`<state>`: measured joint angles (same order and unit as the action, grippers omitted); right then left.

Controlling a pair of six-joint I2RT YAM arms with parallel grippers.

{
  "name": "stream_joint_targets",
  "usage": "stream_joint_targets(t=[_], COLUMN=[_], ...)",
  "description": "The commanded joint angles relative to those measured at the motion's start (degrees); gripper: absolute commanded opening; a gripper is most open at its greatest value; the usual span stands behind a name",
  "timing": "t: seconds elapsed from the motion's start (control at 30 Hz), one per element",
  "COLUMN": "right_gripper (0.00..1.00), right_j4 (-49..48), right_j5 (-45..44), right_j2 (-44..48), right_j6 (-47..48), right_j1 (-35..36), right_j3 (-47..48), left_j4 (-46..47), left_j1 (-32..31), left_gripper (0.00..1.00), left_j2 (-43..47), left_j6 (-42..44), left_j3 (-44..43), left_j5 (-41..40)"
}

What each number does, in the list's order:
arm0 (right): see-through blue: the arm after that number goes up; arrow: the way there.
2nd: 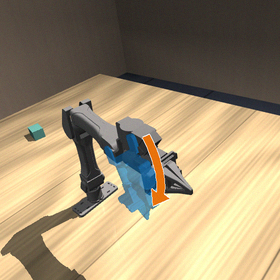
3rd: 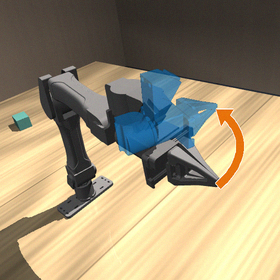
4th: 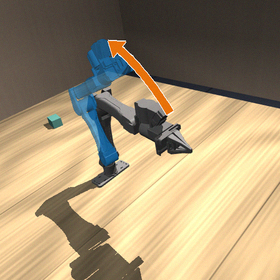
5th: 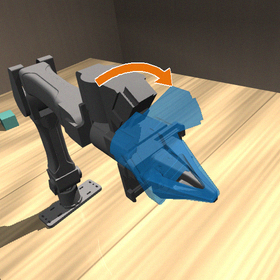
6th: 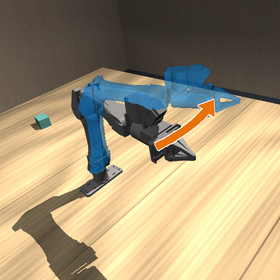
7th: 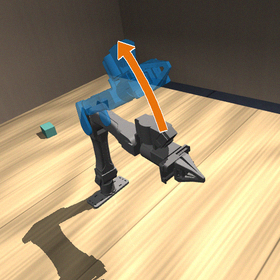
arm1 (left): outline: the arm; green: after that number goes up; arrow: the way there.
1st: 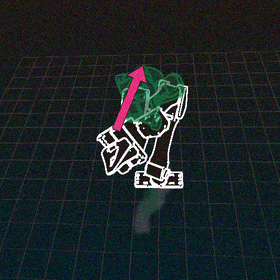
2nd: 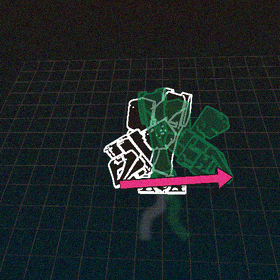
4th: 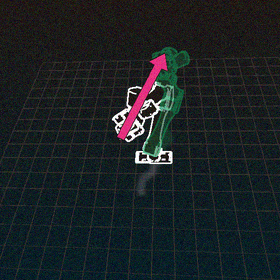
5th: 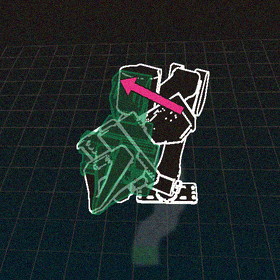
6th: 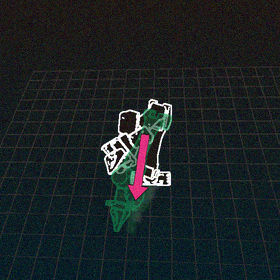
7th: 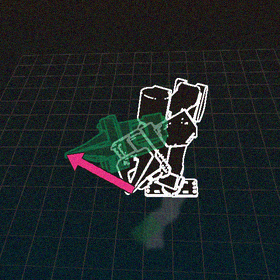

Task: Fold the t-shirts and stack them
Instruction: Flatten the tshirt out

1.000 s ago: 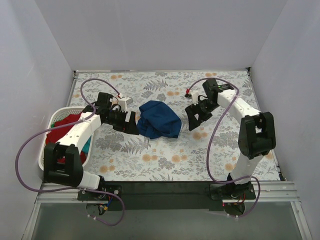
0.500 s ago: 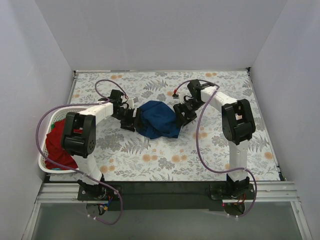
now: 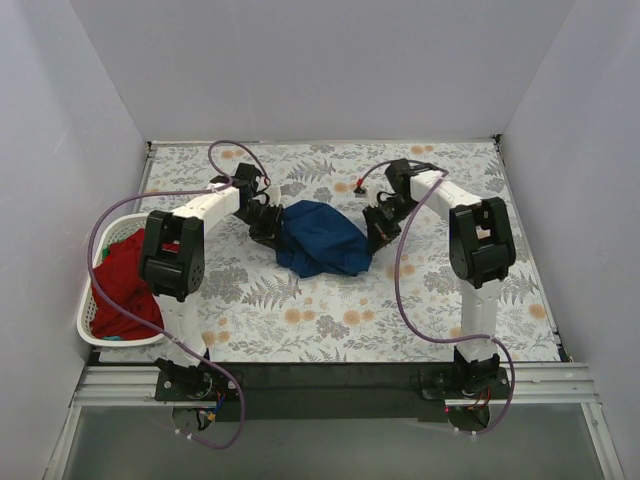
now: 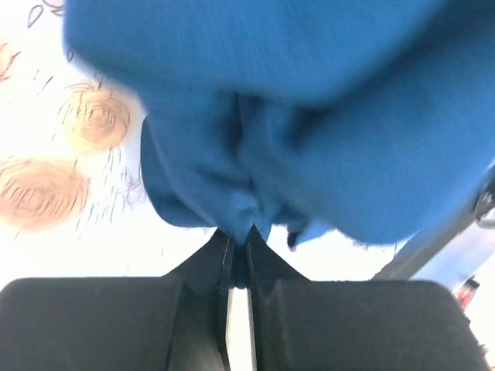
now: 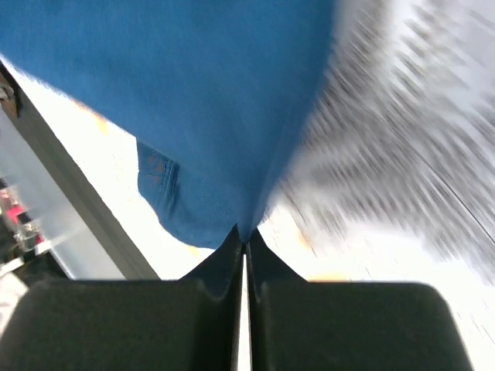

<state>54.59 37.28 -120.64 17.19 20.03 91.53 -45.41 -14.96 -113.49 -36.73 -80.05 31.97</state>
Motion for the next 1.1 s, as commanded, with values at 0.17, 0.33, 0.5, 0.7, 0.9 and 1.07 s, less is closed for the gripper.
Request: stream_joint_targets(t=[0.17, 0.33, 0.5, 0.7, 0.9, 1.07], right_gripper=[0.01, 0.01, 0.01, 0.01, 0.01, 0.01], right_j4=[12.9, 14.0, 14.7, 17.7, 17.4, 14.7], right_j5=[-8.9, -17.4, -20.8, -25.8, -23.4, -21.7], right_j2=[17.2, 15.2, 7.5, 4.5, 13.4, 25.3], right_j6=[15.6, 21.8, 21.6, 23.8, 28.0, 33.8], right_j1=[-12.7, -16.9, -17.4, -17.6, -18.1, -14.8], right_j3=[-2.9, 1.6, 15.6, 33.2, 30.6, 2.7], left_j4=[-22.3, -21.4, -10.8, -6.4, -8.0, -12.7], left_j1=[3.6, 7.8, 9.8, 10.4, 14.9, 14.9], left_gripper=[0.0, 0.0, 0.0, 0.0, 0.0, 0.0], left_j2=[16.1, 18.2, 17.7, 15.1, 16.6, 29.2], left_j6=[19.2, 21.3, 19.4, 16.5, 17.7, 35.6], left_j3=[-6.4, -8.1, -8.3, -19.9, -24.7, -3.8], left_j5=[-4.1, -6.3, -9.8, -12.1, -2.9, 2.8])
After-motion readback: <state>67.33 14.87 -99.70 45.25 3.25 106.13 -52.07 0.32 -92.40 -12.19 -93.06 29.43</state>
